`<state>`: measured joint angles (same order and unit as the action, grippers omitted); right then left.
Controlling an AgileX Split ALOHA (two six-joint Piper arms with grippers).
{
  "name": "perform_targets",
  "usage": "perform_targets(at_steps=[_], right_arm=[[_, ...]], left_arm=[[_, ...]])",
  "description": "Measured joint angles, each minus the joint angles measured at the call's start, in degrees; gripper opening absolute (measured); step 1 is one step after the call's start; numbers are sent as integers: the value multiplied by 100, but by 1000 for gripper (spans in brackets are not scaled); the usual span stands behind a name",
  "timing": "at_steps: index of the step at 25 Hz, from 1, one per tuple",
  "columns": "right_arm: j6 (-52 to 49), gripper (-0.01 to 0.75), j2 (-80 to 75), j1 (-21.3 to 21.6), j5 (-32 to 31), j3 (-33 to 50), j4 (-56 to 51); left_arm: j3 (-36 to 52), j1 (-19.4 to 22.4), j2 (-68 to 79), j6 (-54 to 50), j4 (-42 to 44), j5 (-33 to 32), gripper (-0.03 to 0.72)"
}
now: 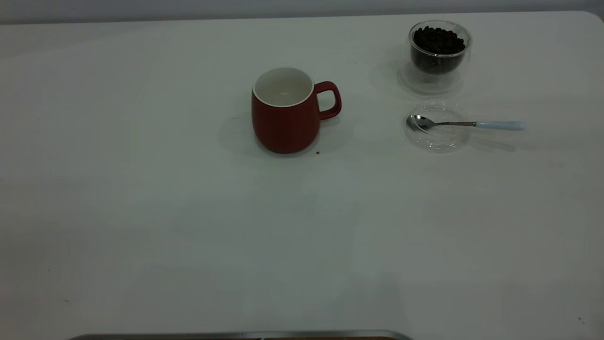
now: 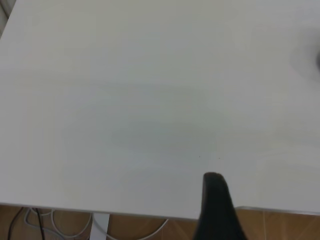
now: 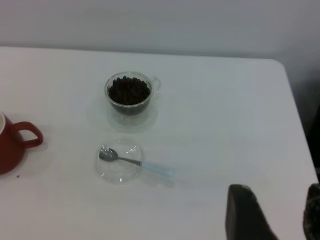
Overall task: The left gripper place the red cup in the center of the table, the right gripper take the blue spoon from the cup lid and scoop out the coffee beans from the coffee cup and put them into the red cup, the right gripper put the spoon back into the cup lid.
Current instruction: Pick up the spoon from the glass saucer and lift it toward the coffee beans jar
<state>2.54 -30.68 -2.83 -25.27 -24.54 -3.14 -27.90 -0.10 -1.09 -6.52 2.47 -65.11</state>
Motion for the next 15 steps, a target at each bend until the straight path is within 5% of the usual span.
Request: perform_targets(at_steps=[6, 15], right_arm=[[180, 439, -2050, 0, 1673, -12, -549], [204, 451, -4166, 0, 1865, -896, -1045]], left_arm=[[0, 0, -5, 6, 0, 0, 561], [0, 0, -5, 6, 0, 0, 561]])
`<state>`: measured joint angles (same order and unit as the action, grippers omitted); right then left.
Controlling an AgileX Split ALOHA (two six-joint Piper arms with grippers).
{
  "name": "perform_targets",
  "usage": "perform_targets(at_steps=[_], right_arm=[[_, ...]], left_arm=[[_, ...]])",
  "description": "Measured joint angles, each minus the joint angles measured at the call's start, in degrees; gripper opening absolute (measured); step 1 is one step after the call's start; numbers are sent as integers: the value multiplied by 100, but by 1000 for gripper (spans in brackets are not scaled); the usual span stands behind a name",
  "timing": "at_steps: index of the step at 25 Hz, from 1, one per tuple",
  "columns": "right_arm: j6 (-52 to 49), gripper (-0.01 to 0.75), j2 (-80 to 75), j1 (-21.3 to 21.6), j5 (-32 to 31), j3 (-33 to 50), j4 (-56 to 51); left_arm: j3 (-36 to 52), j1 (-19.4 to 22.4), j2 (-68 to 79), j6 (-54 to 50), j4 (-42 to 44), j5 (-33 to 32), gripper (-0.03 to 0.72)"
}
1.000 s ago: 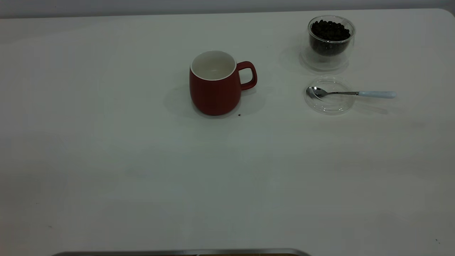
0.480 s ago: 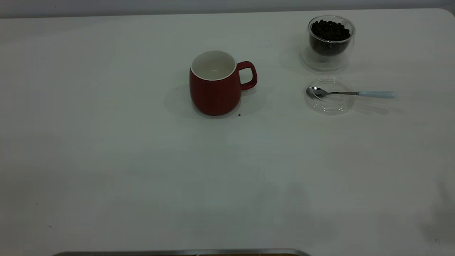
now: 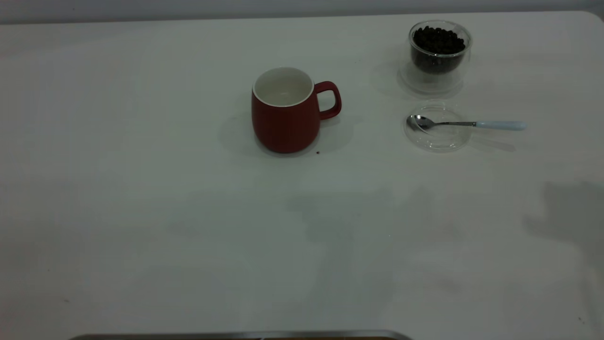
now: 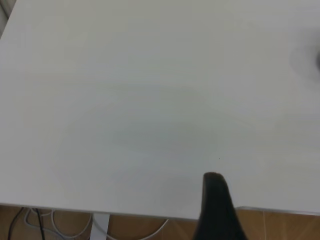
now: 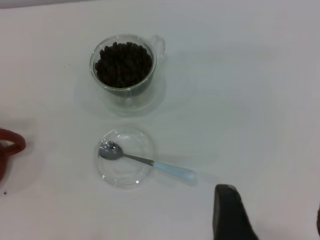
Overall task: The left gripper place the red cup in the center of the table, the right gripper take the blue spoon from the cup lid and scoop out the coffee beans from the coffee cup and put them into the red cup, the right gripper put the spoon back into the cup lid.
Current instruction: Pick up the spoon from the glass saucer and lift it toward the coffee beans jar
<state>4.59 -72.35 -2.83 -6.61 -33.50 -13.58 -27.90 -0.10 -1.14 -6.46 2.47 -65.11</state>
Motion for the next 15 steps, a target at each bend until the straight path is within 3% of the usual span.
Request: perform_targets(at_steps=[8, 15], right_arm=[[78, 452, -1656, 105, 285, -647, -169], [82, 452, -3299, 1118, 294, -1281, -249]], left_arm=[[0, 0, 0, 0, 0, 0, 561], [0, 0, 0, 0, 0, 0, 561]])
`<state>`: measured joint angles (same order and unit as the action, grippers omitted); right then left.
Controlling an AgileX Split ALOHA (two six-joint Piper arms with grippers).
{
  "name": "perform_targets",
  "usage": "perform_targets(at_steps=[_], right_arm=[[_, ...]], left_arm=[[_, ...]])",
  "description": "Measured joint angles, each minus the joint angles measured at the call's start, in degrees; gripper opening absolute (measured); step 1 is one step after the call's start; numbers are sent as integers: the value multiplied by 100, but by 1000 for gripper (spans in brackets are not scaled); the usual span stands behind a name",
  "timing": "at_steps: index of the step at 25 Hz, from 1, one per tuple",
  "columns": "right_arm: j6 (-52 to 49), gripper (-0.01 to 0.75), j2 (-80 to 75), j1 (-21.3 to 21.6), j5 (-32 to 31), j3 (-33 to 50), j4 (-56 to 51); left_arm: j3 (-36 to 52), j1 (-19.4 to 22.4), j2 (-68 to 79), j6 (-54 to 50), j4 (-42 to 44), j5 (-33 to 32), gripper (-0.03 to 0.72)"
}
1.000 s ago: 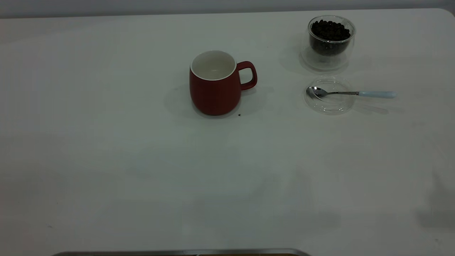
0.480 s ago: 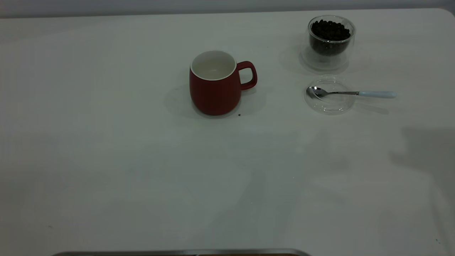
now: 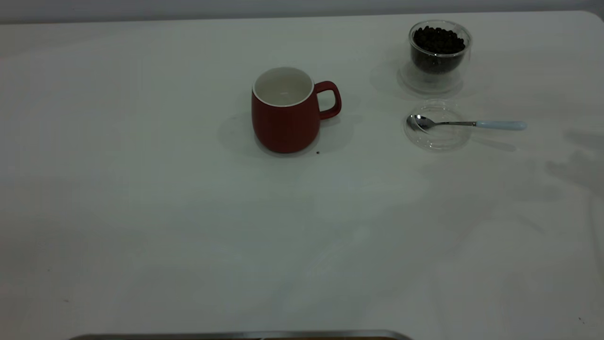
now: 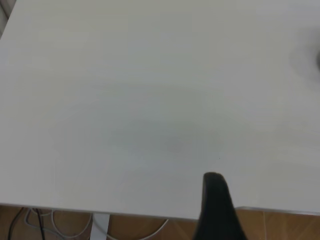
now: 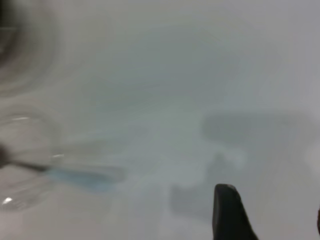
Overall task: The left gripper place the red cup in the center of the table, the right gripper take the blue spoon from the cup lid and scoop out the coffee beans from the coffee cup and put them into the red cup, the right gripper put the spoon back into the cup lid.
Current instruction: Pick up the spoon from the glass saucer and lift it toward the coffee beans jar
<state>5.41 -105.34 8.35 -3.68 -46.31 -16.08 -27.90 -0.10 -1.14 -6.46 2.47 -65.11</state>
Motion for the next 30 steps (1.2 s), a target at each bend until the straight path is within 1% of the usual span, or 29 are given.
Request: perform_targets(at_steps=[2, 5, 9, 12, 15, 18, 19, 21, 23, 24, 25, 26, 27, 30], right_arm=[[0, 452, -358, 279, -17, -196, -70], [121, 452, -800, 526, -140, -528, -127], [540, 452, -1178, 594, -533, -738, -205], [1134, 453, -1260, 553, -658, -757, -717], [2005, 453, -1125, 535, -784, -757, -1708], [3190, 453, -809, 535, -926, -797, -3189], [3662, 453, -732, 535, -1126, -858, -3817], [4631, 453, -638, 535, -1835, -1004, -5090], [5771, 453, -632, 535, -2894, -1092, -6143], [6206, 451, -632, 526, -3319, -1092, -6614], [6639, 450, -632, 513, -3542, -1081, -6988], [6954, 448, -632, 507, -3644, -1082, -7228], [7147, 447, -646, 507, -3600, -1082, -7417], [7305, 448, -817, 568, -3238, -1082, -7594]], left_arm=[[0, 0, 0, 0, 0, 0, 561], [0, 0, 0, -12, 0, 0, 561], [0, 0, 0, -12, 0, 0, 561], [0, 0, 0, -12, 0, 0, 561], [0, 0, 0, -12, 0, 0, 561], [0, 0, 0, -12, 0, 0, 561], [0, 0, 0, -12, 0, 0, 561], [0, 0, 0, -12, 0, 0, 561], [0, 0, 0, -12, 0, 0, 561], [0, 0, 0, -12, 0, 0, 561], [0, 0, 0, -12, 0, 0, 561], [0, 0, 0, -12, 0, 0, 561], [0, 0, 0, -12, 0, 0, 561], [0, 0, 0, -12, 0, 0, 561]])
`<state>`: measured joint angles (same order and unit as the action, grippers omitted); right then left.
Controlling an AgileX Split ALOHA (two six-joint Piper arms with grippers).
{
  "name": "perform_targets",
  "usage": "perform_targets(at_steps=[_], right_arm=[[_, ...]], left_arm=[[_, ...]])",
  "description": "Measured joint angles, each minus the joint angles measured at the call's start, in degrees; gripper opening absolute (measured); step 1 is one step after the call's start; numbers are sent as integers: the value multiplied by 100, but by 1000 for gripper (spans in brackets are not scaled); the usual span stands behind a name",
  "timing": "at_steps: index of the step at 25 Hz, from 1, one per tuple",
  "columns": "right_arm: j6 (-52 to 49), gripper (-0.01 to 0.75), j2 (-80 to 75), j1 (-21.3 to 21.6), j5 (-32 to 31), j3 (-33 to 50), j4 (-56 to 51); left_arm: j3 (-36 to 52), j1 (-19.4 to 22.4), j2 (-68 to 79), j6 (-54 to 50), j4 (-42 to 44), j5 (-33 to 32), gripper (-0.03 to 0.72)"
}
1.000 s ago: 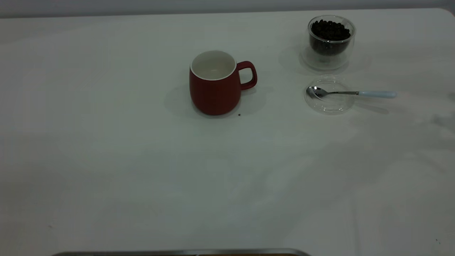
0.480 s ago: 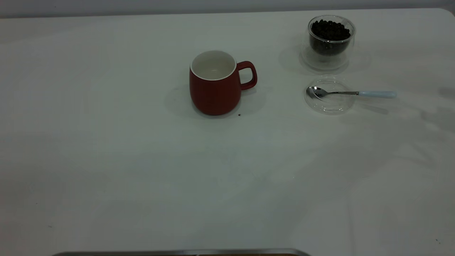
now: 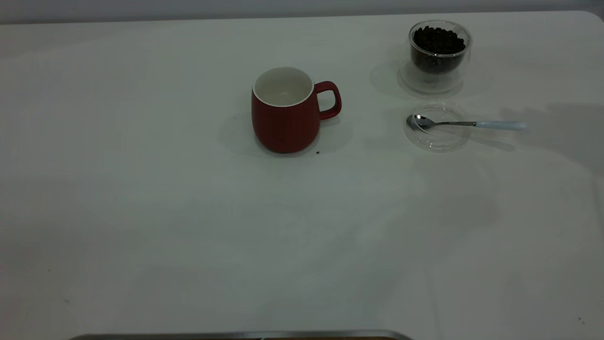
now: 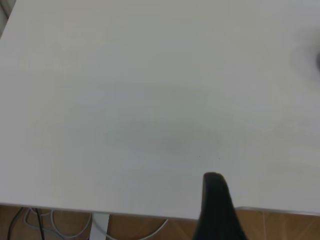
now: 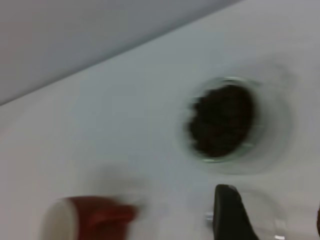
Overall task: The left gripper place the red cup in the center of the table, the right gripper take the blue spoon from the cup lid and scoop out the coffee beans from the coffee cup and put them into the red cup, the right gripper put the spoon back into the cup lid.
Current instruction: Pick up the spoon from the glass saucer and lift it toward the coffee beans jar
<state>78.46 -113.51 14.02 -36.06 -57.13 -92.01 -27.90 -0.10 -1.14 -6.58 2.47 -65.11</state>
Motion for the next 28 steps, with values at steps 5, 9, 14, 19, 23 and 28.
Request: perform_targets(at_steps=[5, 9, 14, 19, 23, 28], right_arm=[[76, 448, -574, 161, -150, 0, -7], [229, 448, -1016, 351, -437, 0, -7], [273, 448, -1452, 583, -444, 0, 32], [307, 448, -1822, 595, -522, 0, 105], [451, 448, -2137, 595, -599, 0, -113], [812, 448, -2466, 595, -991, -10, -674]], left_arm=[[0, 0, 0, 0, 0, 0, 561], [0, 0, 0, 0, 0, 0, 561], [0, 0, 0, 0, -5, 0, 561], [0, 0, 0, 0, -5, 0, 561], [0, 0, 0, 0, -5, 0, 561], [0, 0, 0, 0, -5, 0, 561]])
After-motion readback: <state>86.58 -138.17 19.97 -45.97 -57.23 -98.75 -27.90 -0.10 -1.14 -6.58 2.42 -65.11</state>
